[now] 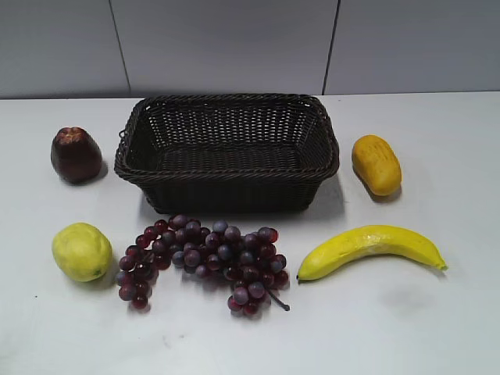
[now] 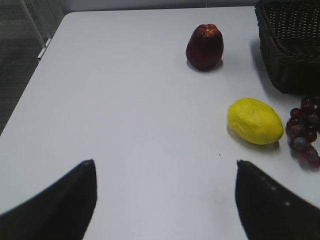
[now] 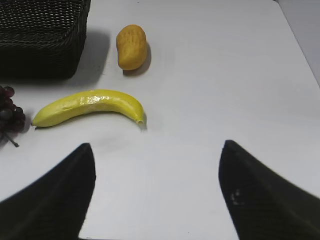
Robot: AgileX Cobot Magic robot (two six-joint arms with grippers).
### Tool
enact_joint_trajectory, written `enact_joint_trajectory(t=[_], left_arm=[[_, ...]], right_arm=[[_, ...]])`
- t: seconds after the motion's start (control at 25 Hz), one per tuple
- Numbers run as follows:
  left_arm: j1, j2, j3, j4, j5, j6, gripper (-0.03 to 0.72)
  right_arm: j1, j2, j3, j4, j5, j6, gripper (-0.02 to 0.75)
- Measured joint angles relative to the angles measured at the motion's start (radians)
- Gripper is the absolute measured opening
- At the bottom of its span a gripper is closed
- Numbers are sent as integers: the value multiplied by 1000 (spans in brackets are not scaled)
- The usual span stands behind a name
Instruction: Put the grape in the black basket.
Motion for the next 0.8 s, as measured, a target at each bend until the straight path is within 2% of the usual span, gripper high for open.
enact_joint_trajectory(t=[0.48, 0.8], left_arm=[[0, 0, 0, 0, 0, 0, 637], [0, 15, -12, 0, -26, 0, 580]], right_arm=[[0, 0, 0, 0, 0, 0, 585], [0, 0, 0, 0, 0, 0, 585]])
